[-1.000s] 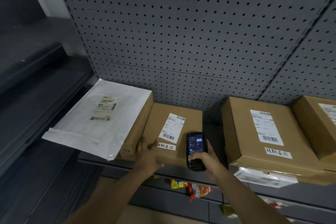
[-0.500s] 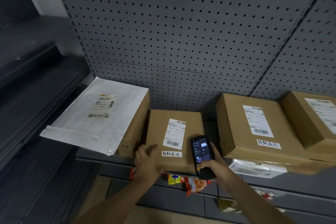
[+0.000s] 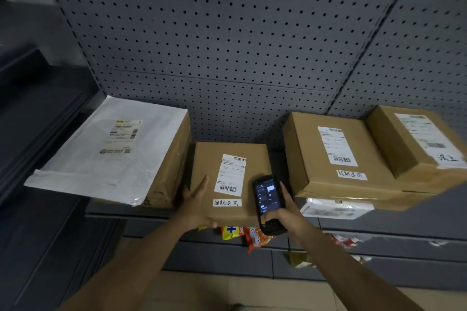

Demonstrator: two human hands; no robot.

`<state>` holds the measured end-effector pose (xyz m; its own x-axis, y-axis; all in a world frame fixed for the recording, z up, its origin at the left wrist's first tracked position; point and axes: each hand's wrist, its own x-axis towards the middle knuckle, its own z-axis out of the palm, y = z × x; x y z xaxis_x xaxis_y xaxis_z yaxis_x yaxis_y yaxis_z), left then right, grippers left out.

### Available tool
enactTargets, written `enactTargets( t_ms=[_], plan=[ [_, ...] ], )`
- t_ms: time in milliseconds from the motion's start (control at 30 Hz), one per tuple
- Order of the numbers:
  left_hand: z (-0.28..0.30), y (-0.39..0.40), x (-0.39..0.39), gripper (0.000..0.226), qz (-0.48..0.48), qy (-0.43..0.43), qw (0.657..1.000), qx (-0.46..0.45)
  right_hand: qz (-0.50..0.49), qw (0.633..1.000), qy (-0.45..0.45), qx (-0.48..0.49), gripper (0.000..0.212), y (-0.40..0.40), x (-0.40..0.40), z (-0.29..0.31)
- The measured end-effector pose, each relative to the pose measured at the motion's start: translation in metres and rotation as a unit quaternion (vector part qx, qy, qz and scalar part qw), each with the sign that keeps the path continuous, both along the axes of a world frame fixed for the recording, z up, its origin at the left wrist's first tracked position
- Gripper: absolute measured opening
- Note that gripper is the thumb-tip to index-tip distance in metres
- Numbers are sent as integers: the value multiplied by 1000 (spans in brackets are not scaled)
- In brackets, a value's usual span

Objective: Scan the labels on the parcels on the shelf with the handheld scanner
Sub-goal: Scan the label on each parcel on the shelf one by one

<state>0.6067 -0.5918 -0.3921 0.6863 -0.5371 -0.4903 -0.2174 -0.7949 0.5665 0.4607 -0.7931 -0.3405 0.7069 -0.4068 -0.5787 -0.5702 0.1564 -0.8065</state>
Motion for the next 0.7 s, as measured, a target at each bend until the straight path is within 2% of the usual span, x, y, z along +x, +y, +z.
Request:
enactTargets(
  t_ms=[333, 567, 633, 700],
  plan=[
    [6, 20, -31, 131, 25, -12, 995, -96, -21, 999, -18, 23, 108, 10, -21, 11],
    [31, 33, -78, 135, 56, -180, 972, -143, -8, 996, -87, 25, 115, 22, -61, 41],
    [43, 37, -99, 134, 52, -233, 958, -160, -13, 992, -120, 33, 109, 28, -80, 54],
    [56, 38, -120, 135, 57, -286, 939, -182, -25, 983, -164, 81, 99, 36, -102, 69]
  ],
)
